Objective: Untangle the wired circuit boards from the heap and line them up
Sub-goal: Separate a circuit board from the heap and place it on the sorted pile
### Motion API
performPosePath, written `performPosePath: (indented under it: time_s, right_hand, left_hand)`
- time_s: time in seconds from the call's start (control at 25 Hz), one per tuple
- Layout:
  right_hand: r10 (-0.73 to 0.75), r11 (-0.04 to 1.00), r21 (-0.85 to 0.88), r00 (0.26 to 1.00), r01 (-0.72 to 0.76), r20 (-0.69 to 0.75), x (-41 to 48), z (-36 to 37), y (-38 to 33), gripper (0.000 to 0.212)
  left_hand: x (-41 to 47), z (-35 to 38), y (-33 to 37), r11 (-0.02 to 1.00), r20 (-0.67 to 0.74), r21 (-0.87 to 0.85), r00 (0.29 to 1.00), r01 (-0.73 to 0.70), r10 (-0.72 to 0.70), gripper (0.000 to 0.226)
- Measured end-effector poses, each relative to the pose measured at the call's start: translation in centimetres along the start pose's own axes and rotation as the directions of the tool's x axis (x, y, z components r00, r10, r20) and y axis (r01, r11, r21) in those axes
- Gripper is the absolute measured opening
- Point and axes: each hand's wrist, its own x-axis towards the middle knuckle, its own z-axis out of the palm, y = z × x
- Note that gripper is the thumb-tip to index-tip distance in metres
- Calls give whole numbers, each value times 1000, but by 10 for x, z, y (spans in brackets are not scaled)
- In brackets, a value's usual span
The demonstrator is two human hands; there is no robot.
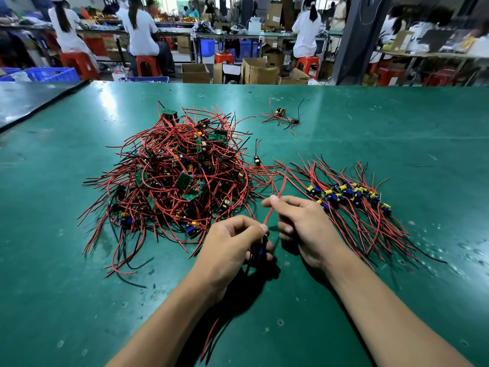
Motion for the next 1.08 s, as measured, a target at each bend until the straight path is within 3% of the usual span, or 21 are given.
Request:
performPosePath:
  time_s: [0.16,0.32,0.44,0.52,0.6,0.68,0.76,1.0,1.08]
  right_hand:
    - [29,979,205,997,-14,-69,3,-3,-6,23]
    - [173,786,584,979,-205,110,1,-8,-16,22]
    - [181,697,671,967,-253,176,1,-10,-17,28]
    - [130,802,562,978,-201,164,-1,-9,-15,26]
    - [58,945,303,977,-120,206,-4,-6,-10,25]
    - [79,991,79,948,-108,308,-10,-3,-2,25]
    - [114,992,18,932,-128,343,-12,-2,3,23]
    - [-27,997,-68,998,31,52,-3,-6,6,39]
    - [-94,994,-64,994,90,-53,2,-8,9,35]
  left_hand:
    - [1,-1,0,1000,16,9,1000,-3,3,31]
    - [0,-2,0,1000,30,19,1000,4,-5,29]
    - [0,-2,1,1000,36,17,999,9,-9,26]
    - [0,-3,0,1000,14,1,1000,7,-7,22]
    - [0,-4,0,999,-12,-32,1000,7,-7,17]
    - [0,-4,0,999,-12,-36,1000,-12,11,15]
    - [0,-5,0,999,-3,-26,1000,-20,20,17]
    - [1,-8,1,999,54,-2,998,45,-45,12]
    - [1,-8,1,999,67,7,997,47,-47,13]
